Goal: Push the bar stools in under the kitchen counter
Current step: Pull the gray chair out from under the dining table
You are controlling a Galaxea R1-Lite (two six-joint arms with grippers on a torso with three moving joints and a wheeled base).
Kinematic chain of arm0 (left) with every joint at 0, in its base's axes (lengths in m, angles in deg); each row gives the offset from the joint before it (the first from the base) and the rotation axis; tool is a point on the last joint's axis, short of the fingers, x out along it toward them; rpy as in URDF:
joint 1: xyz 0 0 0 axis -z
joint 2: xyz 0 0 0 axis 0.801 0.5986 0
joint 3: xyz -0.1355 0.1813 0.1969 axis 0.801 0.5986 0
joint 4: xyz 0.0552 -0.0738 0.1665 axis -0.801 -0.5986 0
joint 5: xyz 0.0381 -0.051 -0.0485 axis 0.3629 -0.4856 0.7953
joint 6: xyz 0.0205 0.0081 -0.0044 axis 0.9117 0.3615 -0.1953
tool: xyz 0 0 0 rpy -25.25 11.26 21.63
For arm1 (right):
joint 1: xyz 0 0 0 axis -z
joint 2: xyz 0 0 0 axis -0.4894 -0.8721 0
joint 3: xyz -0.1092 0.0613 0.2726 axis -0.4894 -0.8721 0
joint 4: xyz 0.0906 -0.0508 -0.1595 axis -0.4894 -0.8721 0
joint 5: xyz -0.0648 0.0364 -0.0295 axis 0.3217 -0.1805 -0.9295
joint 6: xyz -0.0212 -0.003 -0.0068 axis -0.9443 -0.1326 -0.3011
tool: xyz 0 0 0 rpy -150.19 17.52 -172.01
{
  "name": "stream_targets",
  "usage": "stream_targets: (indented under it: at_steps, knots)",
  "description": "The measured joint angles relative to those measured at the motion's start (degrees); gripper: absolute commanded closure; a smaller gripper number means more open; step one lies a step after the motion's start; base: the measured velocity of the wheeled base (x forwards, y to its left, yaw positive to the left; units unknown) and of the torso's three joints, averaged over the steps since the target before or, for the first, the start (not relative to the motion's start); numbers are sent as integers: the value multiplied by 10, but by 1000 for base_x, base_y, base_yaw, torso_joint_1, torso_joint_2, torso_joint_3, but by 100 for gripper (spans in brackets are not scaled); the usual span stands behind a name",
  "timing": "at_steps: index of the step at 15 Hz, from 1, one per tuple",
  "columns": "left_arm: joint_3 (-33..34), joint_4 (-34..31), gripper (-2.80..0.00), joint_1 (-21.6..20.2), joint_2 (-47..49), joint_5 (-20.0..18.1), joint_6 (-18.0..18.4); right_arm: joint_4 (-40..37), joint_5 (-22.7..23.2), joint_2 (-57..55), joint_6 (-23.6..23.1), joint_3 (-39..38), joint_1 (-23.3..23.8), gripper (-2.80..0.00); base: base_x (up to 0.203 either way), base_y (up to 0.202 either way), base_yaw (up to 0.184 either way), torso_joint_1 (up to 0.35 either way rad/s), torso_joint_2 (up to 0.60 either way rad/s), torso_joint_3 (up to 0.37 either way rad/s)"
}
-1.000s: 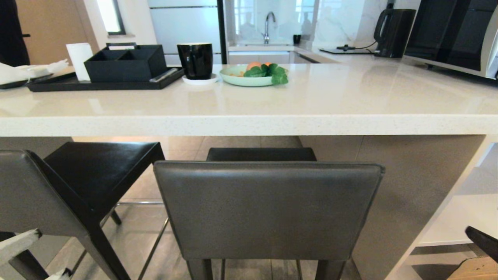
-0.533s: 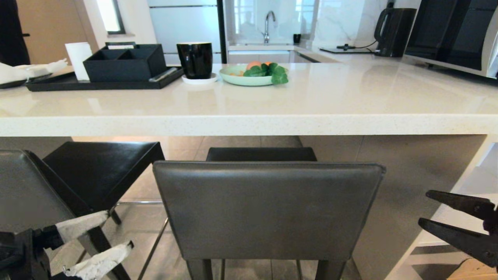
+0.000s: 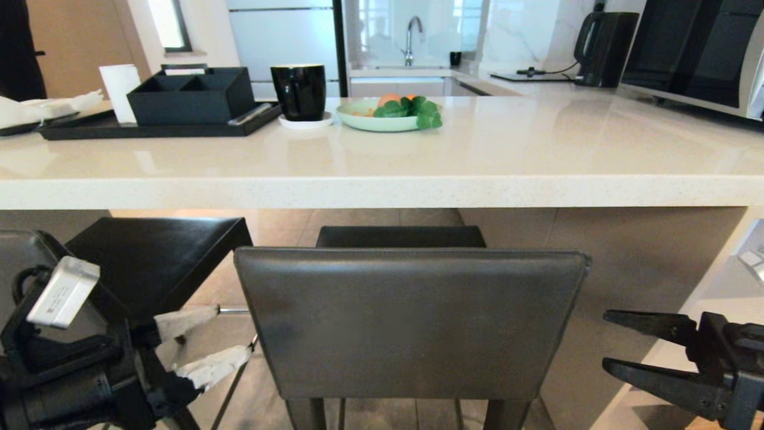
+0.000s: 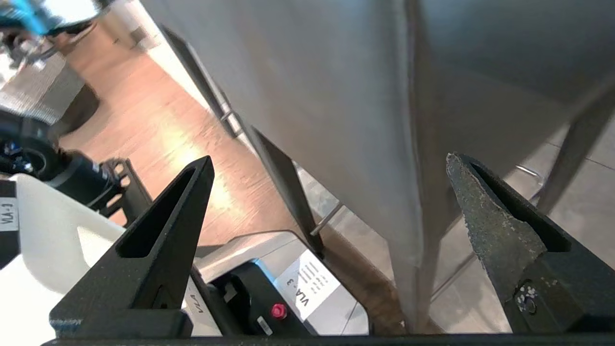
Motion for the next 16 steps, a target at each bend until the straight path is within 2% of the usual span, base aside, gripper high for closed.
stream_targets:
  at_steps: [3,6,8,11,16]
  knots:
    - [6,104,-280,0,76,-11,0,75,-17,-49,2,-7,-16,-280,0,0,0,0,0,0]
    - [4,128,-280,0,123,-17,1,170,-22,-115,5,-10,-20,-280,0,0,0,0,0,0]
    - [4,168,-280,5,153,-22,1,213,-24,-152,6,-5,-26,-280,0,0,0,0,0,0]
    - [-3,229,-280,23,195,-29,1,220,-24,-185,7,11,-43,-280,0,0,0,0,0,0]
    - [-14,234,-280,33,216,-69,0,222,-22,-212,10,28,-96,-280,0,0,0,0,0,0]
